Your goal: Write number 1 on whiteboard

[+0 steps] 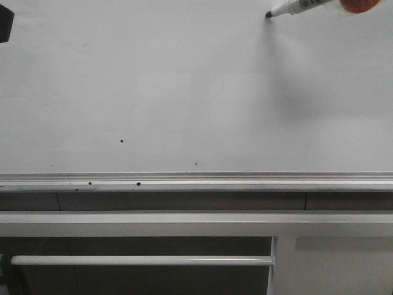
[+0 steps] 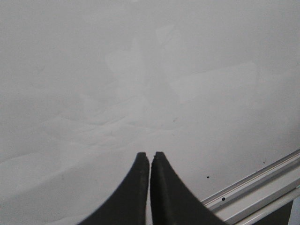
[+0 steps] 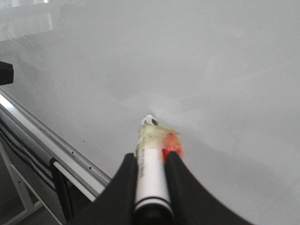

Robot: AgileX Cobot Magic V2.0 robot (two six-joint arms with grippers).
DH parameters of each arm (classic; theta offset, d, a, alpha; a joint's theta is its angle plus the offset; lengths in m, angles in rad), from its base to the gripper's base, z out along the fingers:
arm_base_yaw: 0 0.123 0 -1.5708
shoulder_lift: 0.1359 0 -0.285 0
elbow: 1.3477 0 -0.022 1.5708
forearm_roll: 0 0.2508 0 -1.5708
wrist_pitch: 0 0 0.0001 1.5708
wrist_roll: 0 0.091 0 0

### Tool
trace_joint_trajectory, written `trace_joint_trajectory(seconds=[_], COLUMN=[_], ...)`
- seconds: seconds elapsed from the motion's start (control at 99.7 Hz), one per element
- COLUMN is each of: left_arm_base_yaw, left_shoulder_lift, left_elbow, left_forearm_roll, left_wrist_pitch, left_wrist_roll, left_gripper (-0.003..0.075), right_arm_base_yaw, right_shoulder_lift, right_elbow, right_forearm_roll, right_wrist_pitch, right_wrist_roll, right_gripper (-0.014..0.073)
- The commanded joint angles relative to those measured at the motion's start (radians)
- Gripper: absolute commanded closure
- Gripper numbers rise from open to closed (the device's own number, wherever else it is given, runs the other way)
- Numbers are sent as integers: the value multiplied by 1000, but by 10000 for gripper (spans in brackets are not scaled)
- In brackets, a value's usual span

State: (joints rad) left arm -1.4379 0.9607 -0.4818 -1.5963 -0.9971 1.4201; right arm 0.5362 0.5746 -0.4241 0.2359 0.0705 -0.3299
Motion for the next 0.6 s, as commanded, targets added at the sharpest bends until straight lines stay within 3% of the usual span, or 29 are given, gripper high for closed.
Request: trace_joint_trajectory(seconds=[0.0, 0.592], left_arm_base_yaw=[-6, -6], left_shoulder_lift=[-10, -10], left_elbow=[-23, -23], left_forearm_roll=[53, 53], left_wrist_pitch=[-29, -31], left_wrist_roll=[-1, -1], left_gripper=[741, 741], right_arm_base_yaw=[-8, -8], right_shoulder_lift=[9, 129], right_elbow=[-27, -27], right_forearm_roll=[4, 4], right_wrist_pitch=[-89, -70], right_wrist_roll=[1, -1], right_gripper=[657, 657])
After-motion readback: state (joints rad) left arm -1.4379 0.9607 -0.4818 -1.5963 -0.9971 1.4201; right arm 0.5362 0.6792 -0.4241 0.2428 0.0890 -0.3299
